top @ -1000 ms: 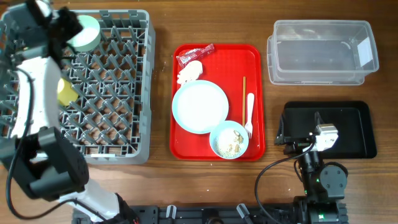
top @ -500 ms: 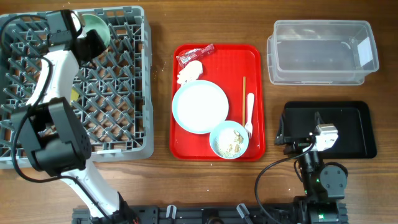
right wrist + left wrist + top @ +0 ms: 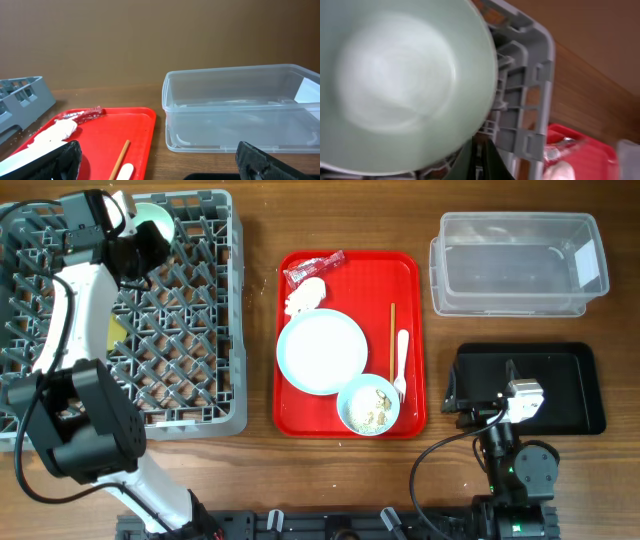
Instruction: Sort waste into correct bins and load items into the dishwasher rack
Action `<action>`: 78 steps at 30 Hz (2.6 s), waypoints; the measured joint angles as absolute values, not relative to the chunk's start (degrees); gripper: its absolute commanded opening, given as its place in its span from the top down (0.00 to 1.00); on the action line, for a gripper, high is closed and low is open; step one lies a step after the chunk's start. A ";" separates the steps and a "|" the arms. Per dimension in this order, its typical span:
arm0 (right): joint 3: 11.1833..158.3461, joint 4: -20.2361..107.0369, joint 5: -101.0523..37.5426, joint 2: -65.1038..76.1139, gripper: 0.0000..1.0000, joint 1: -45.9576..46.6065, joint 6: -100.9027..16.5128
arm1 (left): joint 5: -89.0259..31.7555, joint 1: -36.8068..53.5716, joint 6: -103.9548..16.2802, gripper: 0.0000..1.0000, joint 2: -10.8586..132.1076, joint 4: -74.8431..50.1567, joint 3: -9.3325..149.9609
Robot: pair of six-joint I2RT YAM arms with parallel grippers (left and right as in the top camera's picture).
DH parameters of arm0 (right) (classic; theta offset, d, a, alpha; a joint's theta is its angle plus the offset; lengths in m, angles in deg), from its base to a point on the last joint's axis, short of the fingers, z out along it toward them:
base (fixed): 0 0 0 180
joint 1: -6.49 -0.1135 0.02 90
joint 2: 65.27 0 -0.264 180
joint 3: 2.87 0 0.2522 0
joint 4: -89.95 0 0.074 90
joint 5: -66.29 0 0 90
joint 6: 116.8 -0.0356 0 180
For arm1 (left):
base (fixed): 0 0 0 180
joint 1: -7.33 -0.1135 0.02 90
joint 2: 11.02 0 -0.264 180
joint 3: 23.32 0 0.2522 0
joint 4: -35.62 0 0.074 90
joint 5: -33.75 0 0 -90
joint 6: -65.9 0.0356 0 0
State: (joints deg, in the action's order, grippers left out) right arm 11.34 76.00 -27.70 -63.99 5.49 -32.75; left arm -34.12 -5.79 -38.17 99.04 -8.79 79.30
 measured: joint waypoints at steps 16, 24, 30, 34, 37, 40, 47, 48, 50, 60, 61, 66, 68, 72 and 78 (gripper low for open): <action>11.34 76.00 -27.70 -63.99 0.00 5.49 -32.75 | -50.65 0.48 -20.00 0.33 99.02 3.82 79.23; 11.34 76.00 -27.70 -63.99 0.00 5.49 -32.75 | -68.90 8.15 -1.45 0.40 101.07 6.84 79.23; 11.34 76.00 -27.70 -63.99 0.00 5.49 -32.75 | -72.24 7.61 1.44 0.40 103.85 3.45 79.21; 11.34 76.00 -27.70 -63.99 0.00 5.49 -32.75 | -72.92 6.60 2.86 0.41 103.91 2.60 79.21; 11.34 76.00 -27.70 -63.99 0.00 5.49 -32.75 | -72.96 5.70 4.35 0.44 104.57 1.90 79.21; 11.34 76.00 -27.70 -63.99 0.00 5.49 -32.75 | -73.16 5.33 6.42 0.68 106.49 1.72 79.19; 11.34 76.00 -27.70 -63.99 0.00 5.49 -32.75 | -75.56 5.75 8.35 0.96 107.50 4.15 79.12; 11.34 76.00 -27.70 -63.99 0.00 5.49 -32.75 | -76.37 5.70 8.35 0.96 107.50 4.28 79.12; 11.34 76.00 -27.70 -63.99 0.00 5.49 -32.75 | -77.90 5.64 8.32 0.96 107.50 4.32 79.12; 11.34 76.00 -27.70 -63.99 0.00 5.49 -32.75 | -90.77 8.00 4.08 0.96 107.39 9.07 79.12; 11.34 76.00 -27.70 -63.99 0.00 5.49 -32.75 | -90.95 8.09 1.90 0.96 107.19 8.50 79.12; 11.34 76.00 -27.70 -63.99 0.00 5.49 -32.75 | -77.68 6.86 -14.12 0.96 102.86 2.22 79.08; 11.34 76.00 -27.70 -63.99 0.00 5.49 -32.75 | -70.56 5.84 -19.94 0.96 100.61 2.64 79.08; 11.34 76.00 -27.70 -63.99 0.00 5.49 -32.75 | -56.04 1.66 -31.41 0.96 97.57 5.04 79.10; 11.34 76.00 -27.70 -63.99 0.00 5.49 -32.75 | -37.07 -5.42 -49.40 0.96 97.53 10.55 79.08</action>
